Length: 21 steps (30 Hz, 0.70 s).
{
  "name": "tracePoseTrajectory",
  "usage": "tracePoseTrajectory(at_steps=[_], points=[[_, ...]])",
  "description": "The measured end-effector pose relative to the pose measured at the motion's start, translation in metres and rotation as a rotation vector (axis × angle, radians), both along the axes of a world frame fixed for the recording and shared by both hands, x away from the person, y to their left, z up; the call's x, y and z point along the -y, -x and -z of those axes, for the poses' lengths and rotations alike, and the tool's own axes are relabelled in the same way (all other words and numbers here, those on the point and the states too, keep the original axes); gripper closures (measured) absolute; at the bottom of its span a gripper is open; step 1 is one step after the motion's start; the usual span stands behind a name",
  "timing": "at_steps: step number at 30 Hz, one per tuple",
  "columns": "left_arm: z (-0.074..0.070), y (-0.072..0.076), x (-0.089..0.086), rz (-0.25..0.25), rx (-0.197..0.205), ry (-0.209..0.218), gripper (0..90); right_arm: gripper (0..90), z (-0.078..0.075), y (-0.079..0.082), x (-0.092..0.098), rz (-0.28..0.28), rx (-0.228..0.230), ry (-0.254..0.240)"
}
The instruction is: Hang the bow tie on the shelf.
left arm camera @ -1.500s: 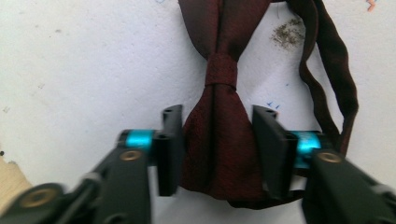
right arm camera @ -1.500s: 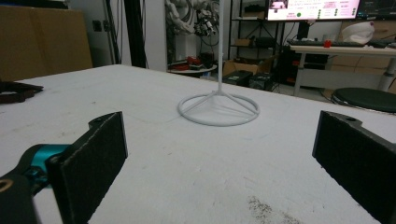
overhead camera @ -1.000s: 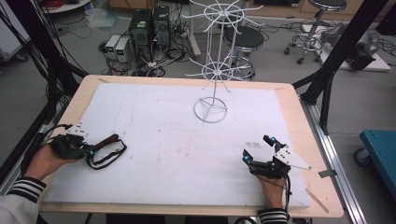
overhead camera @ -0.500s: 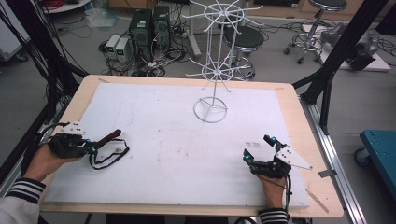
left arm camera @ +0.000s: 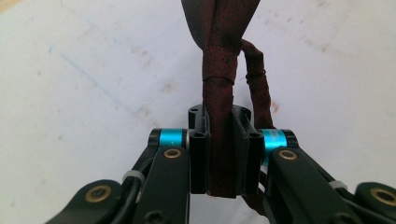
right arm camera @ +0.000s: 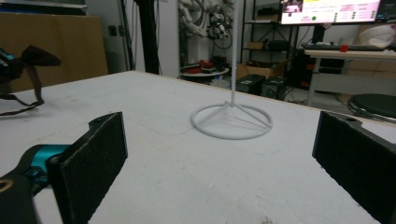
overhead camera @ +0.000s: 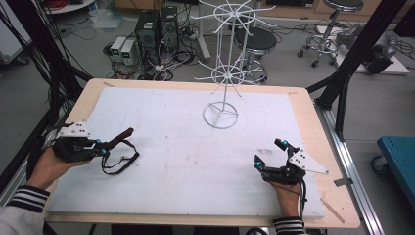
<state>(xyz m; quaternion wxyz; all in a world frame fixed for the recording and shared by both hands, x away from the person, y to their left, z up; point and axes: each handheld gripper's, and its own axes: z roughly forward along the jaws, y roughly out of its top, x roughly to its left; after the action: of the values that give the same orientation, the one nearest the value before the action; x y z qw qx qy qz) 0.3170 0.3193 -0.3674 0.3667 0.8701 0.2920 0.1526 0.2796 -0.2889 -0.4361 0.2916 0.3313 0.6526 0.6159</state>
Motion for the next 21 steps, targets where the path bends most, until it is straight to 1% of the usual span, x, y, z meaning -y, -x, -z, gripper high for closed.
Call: tracePoseTrajectory(at_steps=[2,3,5,7,11,12,15,18,21], points=[[-0.003,0.0,0.005,0.02,0.003,0.01,78.5,2.5,-0.006,-0.001,-0.002,-0.025,0.002,0.006],[-0.005,0.001,0.008,0.027,0.005,0.013,78.5,2.5,-0.006,-0.001,-0.002,-0.025,0.002,0.006],[-0.008,0.001,0.013,0.043,0.013,0.019,78.5,2.5,-0.011,-0.002,-0.003,-0.048,-0.008,0.008],[-0.012,0.001,0.018,0.056,0.022,0.027,78.5,2.5,-0.016,-0.004,-0.004,-0.075,-0.008,0.004],[-0.019,0.0,0.027,0.083,0.04,0.051,78.4,2.5,-0.027,-0.007,-0.008,-0.133,-0.027,0.006],[-0.021,-0.001,0.03,0.089,0.049,0.061,78.4,2.5,-0.029,-0.008,-0.009,-0.141,-0.014,0.008],[-0.024,-0.002,0.036,0.108,0.061,0.07,78.4,2.5,-0.036,-0.01,-0.012,-0.167,-0.019,0.02],[-0.027,-0.002,0.043,0.128,0.07,0.084,78.4,2.5,-0.042,-0.012,-0.017,-0.188,-0.011,0.039],[-0.03,-0.003,0.052,0.142,0.077,0.103,78.4,2.5,-0.048,-0.014,-0.021,-0.224,-0.029,0.035]])
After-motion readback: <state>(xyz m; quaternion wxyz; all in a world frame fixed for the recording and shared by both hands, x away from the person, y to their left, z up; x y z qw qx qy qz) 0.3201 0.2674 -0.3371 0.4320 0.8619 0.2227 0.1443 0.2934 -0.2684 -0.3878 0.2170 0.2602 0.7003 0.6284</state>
